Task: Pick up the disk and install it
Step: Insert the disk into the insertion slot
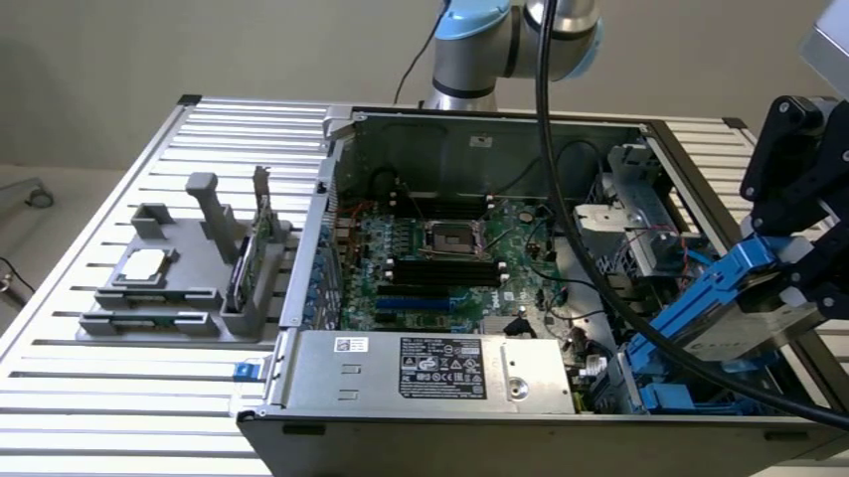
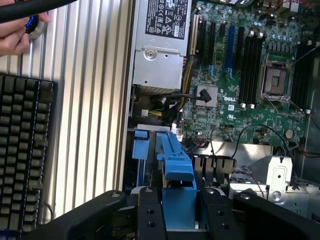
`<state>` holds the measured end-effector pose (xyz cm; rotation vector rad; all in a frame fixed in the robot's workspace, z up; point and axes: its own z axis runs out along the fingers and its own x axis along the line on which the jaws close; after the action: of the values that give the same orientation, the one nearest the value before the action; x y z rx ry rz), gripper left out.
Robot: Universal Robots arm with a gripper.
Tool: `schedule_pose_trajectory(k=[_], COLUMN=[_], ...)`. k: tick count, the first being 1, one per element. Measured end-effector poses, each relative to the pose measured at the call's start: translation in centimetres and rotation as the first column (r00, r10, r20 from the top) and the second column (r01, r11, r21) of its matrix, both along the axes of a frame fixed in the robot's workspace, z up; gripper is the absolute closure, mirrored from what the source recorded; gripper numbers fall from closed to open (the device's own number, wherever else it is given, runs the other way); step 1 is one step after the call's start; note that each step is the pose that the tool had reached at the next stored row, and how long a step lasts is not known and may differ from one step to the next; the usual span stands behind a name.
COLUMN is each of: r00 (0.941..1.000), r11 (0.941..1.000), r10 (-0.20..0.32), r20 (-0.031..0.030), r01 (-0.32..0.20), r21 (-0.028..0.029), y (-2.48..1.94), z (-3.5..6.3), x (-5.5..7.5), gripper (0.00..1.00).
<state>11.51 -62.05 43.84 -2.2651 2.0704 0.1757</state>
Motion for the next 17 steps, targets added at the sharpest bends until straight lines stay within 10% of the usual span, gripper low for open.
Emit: schedule_pose_trajectory(k=[8, 17], r00=[1.0, 1.0], r11=[1.0, 1.0], r10=[0.002, 0.001], r20=[0.0041, 0.0039], r01=[-0.002, -0.001], r21=[0.0005, 0.0002], y=[0.0, -0.06], z=[0.09, 3.26], x=[0.0, 0.0], gripper=[0.67, 0.67])
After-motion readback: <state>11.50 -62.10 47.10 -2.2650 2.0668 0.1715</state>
